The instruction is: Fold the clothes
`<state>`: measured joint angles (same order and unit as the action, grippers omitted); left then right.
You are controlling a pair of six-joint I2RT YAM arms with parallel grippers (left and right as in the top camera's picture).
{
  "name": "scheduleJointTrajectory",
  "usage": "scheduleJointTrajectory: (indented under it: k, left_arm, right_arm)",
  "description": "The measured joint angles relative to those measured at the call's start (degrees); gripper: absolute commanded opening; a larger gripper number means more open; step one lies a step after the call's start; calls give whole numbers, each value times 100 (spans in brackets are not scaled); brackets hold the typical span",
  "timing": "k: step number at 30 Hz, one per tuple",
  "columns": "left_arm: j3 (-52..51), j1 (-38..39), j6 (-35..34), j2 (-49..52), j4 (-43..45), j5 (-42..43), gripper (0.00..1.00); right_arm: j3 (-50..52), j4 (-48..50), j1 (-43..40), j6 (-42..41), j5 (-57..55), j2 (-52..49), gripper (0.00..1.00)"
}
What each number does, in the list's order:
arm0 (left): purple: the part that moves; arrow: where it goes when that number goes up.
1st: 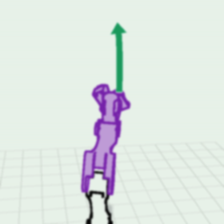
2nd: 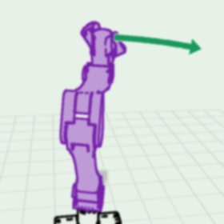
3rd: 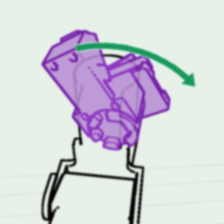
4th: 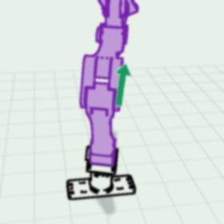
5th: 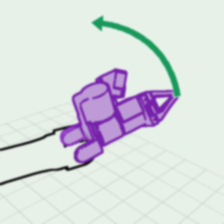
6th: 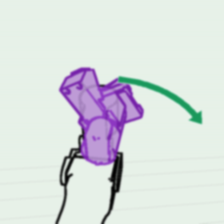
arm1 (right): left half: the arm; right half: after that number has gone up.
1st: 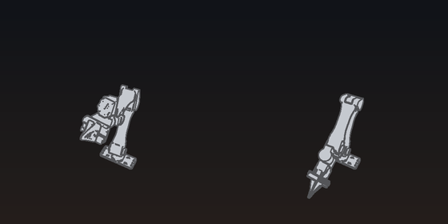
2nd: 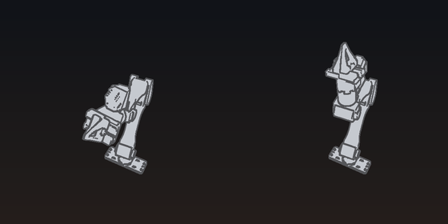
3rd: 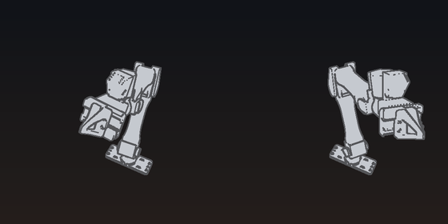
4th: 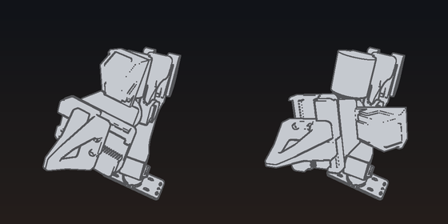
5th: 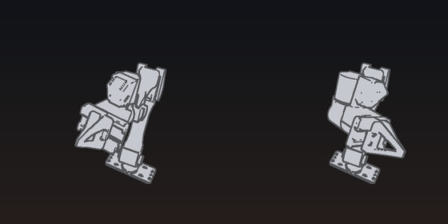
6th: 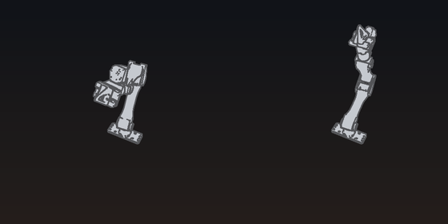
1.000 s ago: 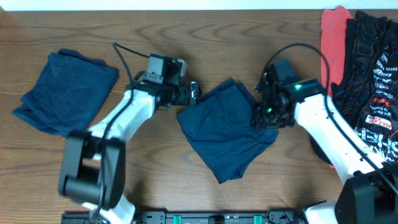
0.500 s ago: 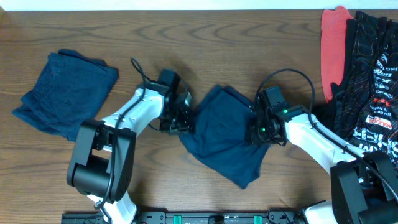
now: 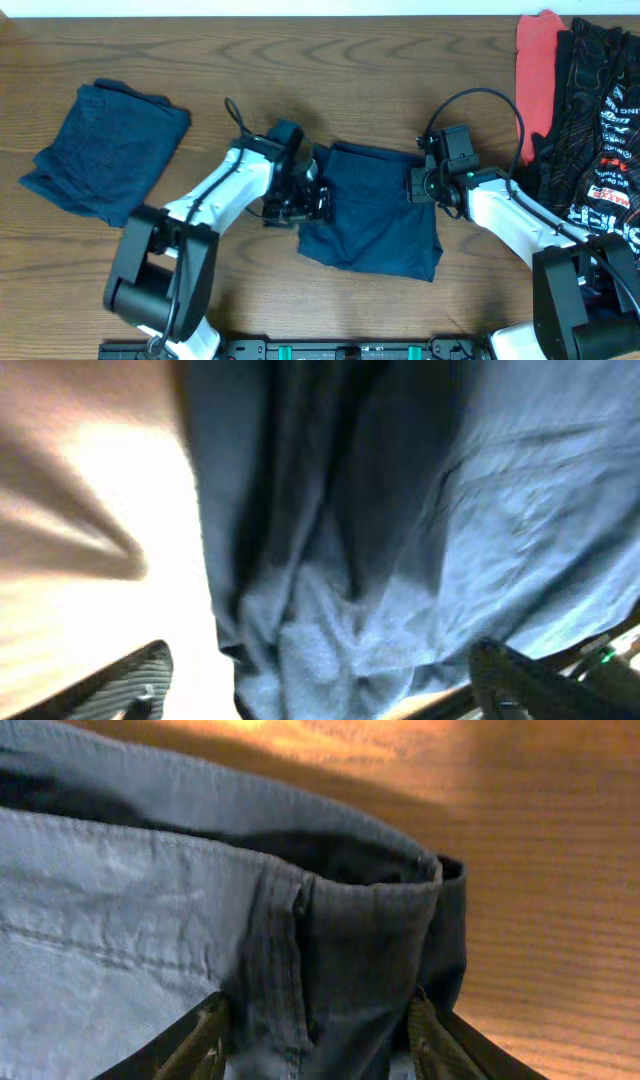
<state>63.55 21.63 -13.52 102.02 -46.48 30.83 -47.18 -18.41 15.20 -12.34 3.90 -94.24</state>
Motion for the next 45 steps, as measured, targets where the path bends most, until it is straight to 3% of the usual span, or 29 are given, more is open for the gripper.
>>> scheduleJointTrajectory:
  k: [12,25,27,29,31,32,33,34,37,38,40,45]
  left_arm:
    - [2,-313,339,-175,1349,55,98]
    - [52,-291,498,682,2343,345,99]
    - [85,-245,498,715,2376,374,91]
    - [98,-151,527,748,2400,372,74]
    - [98,-11,531,791,2406,372,47]
    - [98,52,531,824,2415,361,27]
    - [96,122,511,870,2444,345,13]
    - [94,155,516,901,2461,350,7]
    - [92,162,542,922,2492,372,6]
    - [92,138,544,918,2490,385,6]
    - [94,22,546,881,2402,356,6]
    - [92,-450,549,203,1895,-503,6]
  right_arm:
    - [0,-46,0,105,-13,-2,57]
    - [0,-173,0,107,-11,-2,57]
    - [0,-173,0,107,-11,-2,57]
    - [0,-173,0,107,-11,-2,57]
    - [0,-173,0,107,-11,-2,57]
    - [0,-177,0,107,-11,-2,58]
    - [0,-190,0,107,-11,-2,58]
    - [0,-201,0,107,-11,-2,58]
    - [0,-245,0,107,-7,-2,58]
    - [0,-264,0,107,-7,-2,49]
    - [0,-295,2,138,15,-2,41]
    - [0,-428,-52,179,11,22,45]
